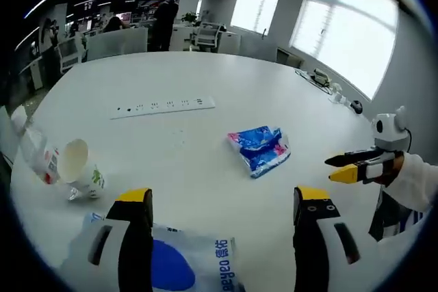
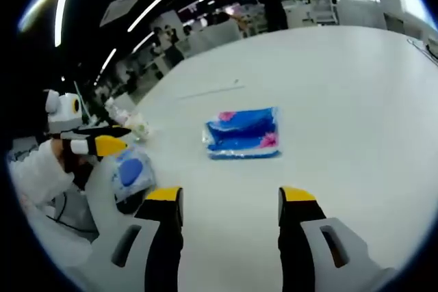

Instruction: Arrange the tabletop items into an orderly group along one side of the table until the central work area is clear of visible clutter.

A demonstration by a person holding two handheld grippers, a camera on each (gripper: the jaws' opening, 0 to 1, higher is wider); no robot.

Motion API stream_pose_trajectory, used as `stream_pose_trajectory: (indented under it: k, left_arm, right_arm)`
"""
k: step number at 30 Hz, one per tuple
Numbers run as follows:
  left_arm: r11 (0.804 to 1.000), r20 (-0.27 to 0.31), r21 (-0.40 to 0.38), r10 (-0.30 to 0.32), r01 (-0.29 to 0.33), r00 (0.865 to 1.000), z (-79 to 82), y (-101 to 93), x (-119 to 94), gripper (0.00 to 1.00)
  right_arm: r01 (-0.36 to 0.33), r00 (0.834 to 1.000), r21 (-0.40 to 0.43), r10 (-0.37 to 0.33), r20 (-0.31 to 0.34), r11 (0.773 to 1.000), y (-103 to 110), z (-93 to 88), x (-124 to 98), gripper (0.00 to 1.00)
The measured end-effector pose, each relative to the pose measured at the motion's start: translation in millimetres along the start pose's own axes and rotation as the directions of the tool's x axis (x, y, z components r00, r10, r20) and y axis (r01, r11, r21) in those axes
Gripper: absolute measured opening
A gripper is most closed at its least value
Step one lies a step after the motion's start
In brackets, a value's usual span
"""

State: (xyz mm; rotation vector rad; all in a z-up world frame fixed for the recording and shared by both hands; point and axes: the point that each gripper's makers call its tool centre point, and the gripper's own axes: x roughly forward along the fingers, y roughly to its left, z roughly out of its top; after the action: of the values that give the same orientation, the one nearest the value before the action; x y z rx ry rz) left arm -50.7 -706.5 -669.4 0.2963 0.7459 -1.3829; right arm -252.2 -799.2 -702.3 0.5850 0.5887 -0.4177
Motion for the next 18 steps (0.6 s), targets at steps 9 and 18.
stream_pose_trajectory:
  k: [9, 18]
  left_arm:
    - [0.997, 0.021, -0.066, 0.050, -0.048, 0.999, -14.1, 34.7, -31, 0.84]
    - [0.994, 0.023, -0.094, 0.062, -0.059, 0.998, -21.2, 43.6, -37, 0.81]
  right_arm:
    - [0.011, 1.000, 0.013, -0.011, -0.012, 1.000, 9, -21.6, -17, 0.55]
    - [0.012, 1.000, 0.032, -0.011, -0.027, 0.999, 15, -29.6, -15, 0.54]
